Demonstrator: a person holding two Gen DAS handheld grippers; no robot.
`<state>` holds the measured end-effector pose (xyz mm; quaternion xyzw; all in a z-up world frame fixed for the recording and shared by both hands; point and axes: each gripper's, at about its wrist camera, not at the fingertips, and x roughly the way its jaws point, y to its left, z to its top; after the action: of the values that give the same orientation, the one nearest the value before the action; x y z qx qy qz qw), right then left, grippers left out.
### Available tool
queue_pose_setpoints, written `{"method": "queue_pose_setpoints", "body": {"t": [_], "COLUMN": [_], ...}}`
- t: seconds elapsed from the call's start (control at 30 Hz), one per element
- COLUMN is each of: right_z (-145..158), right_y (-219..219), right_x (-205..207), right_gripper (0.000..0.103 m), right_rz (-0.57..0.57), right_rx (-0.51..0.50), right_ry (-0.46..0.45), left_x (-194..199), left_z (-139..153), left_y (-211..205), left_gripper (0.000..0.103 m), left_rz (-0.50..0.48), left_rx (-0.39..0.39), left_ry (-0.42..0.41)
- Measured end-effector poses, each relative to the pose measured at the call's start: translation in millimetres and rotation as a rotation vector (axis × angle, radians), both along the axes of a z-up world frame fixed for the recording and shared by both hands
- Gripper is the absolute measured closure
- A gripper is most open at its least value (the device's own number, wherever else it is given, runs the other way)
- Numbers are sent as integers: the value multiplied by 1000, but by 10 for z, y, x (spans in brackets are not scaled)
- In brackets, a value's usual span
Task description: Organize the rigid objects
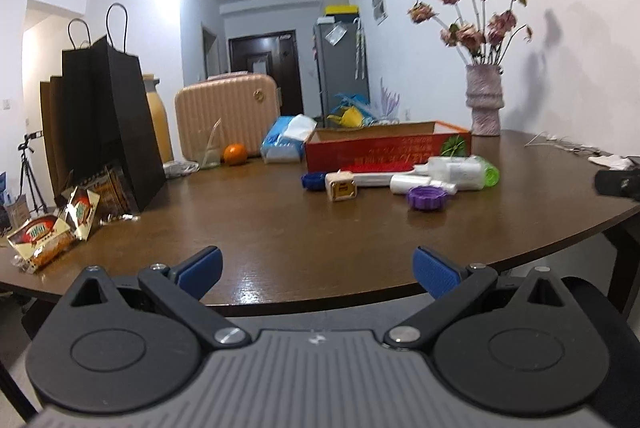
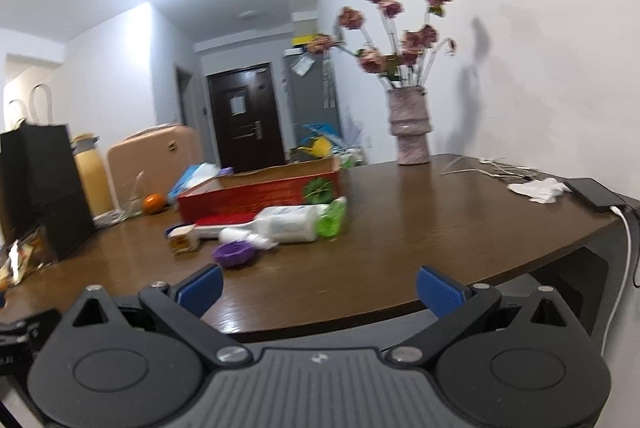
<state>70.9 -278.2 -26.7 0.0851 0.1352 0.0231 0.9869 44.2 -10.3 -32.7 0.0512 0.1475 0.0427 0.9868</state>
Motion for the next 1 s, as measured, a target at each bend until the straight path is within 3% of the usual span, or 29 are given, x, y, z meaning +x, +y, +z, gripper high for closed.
{"method": "queue_pose_setpoints", "body": {"t": [0.7, 1.0], "right_z": [-40, -7], "right_y": [-60, 0], "right_x": [405, 578], "right_gripper": [0, 0], "right_rz": [25, 56], "right_rx": [-57, -86], "right_ry": [-17, -13], "left_x": [526, 713], "left_z": [-40, -21], "left_y": [-201, -177], "left_gripper": [0, 0], "left_rz": [34, 31], "left_rx": [30, -1], "left_ry": [-1, -4]}}
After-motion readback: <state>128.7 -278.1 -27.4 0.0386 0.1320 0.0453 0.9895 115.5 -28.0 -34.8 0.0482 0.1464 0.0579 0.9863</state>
